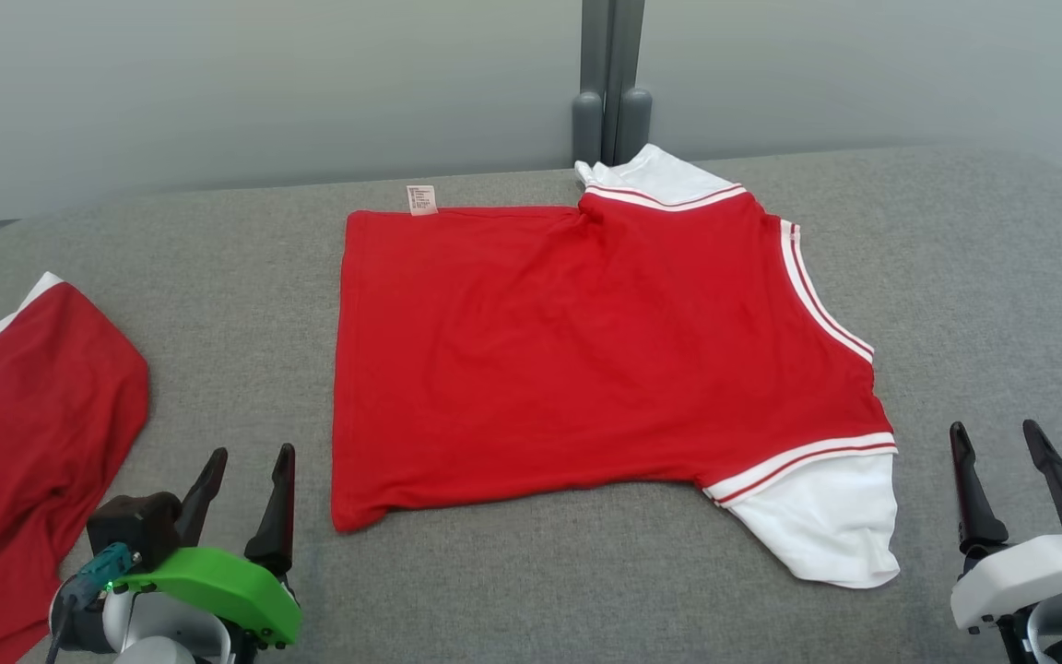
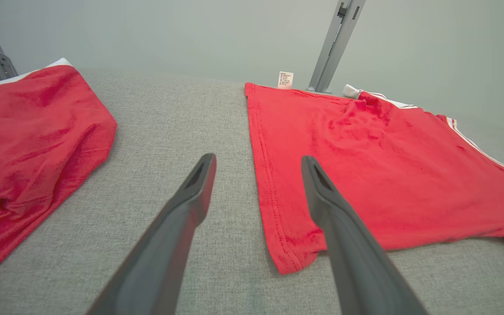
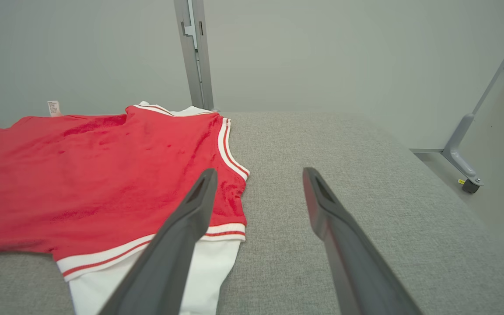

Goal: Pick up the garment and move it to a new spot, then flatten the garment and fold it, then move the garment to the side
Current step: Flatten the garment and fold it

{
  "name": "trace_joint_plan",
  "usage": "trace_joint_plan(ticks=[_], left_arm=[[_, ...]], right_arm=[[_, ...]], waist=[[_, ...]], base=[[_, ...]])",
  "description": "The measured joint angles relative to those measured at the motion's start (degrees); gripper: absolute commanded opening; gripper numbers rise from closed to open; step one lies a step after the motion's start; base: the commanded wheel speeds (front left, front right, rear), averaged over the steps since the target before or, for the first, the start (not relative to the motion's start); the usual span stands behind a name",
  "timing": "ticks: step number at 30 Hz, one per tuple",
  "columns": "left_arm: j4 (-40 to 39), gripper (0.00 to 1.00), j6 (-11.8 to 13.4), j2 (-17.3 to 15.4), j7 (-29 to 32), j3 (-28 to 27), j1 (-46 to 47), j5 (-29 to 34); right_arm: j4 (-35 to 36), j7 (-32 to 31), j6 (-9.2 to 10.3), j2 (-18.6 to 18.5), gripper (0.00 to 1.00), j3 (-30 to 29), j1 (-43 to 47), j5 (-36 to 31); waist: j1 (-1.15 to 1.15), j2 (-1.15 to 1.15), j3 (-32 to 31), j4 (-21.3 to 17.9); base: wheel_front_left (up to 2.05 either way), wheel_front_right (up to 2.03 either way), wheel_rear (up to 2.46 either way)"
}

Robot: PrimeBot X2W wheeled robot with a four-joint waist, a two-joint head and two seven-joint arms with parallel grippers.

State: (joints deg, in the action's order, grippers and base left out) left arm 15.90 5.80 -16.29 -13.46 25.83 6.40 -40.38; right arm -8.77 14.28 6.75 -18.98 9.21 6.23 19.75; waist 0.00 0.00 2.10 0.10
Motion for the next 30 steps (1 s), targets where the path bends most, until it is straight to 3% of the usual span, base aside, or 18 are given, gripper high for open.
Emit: trace_joint_plan(ticks=[13, 30], left_arm=[[-0.3, 1.0, 0.9, -0.6, -0.8, -4.6, -6.1, 3.5], [-2.6, 1.0, 0.9, 1.2, -0.8, -7.3, -7.5, 6.4]], right_arm=[[1.8, 0.1, 0.34, 4.3, 1.0, -0.2, 1.1, -3.4], [2.6, 0.1, 0.35, 6.1, 1.0, -1.7, 2.8, -5.3]], waist=[[0.0, 0.0, -2.5, -1.0], [0.0, 0.0, -2.4, -1.9]], base=[[0.0, 0.0, 0.0], [0.0, 0.0, 0.0]])
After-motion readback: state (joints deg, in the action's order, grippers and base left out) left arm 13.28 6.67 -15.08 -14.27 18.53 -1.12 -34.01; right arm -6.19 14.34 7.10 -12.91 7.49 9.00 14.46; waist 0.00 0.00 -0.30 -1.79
